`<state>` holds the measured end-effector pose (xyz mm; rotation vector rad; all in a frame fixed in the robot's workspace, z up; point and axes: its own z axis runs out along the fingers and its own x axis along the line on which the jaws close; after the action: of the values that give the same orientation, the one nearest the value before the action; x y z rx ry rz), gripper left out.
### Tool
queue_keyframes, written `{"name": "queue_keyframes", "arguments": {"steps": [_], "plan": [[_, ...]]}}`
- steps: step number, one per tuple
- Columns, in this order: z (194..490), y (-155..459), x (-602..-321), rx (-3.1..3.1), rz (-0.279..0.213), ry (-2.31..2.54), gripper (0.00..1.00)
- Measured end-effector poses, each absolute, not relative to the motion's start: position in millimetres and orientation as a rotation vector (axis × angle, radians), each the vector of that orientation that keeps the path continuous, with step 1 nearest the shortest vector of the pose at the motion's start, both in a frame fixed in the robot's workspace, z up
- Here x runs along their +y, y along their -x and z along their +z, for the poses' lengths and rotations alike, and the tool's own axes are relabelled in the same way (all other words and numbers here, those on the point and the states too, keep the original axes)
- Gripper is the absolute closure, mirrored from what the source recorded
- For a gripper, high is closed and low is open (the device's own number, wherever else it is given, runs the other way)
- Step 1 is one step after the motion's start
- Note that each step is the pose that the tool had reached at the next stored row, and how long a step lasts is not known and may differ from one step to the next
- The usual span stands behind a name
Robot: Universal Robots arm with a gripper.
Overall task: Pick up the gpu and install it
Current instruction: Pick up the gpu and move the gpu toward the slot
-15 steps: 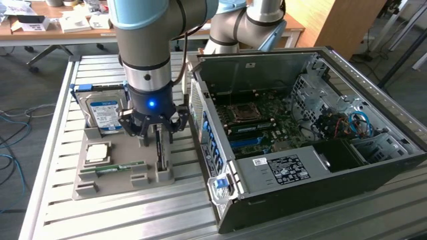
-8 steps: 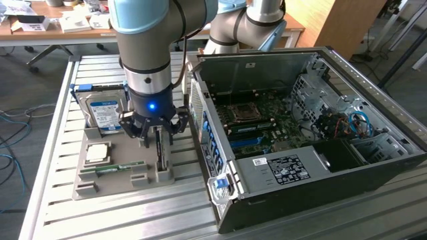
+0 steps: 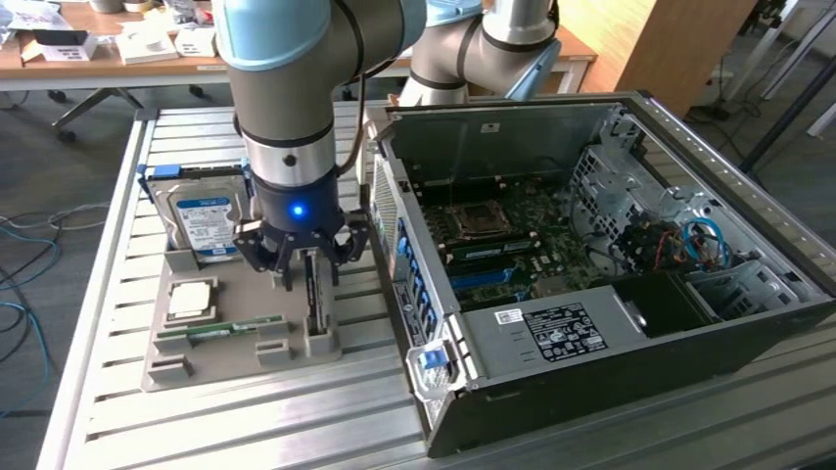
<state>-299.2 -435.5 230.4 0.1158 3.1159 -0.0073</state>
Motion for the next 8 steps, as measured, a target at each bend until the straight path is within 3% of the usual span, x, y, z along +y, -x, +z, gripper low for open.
{"name": "queue_keyframes", "arguments": {"steps": [8], "plan": [[230.3, 299.2, -435.5, 3.116, -0.007, -0.116, 0.41]]}}
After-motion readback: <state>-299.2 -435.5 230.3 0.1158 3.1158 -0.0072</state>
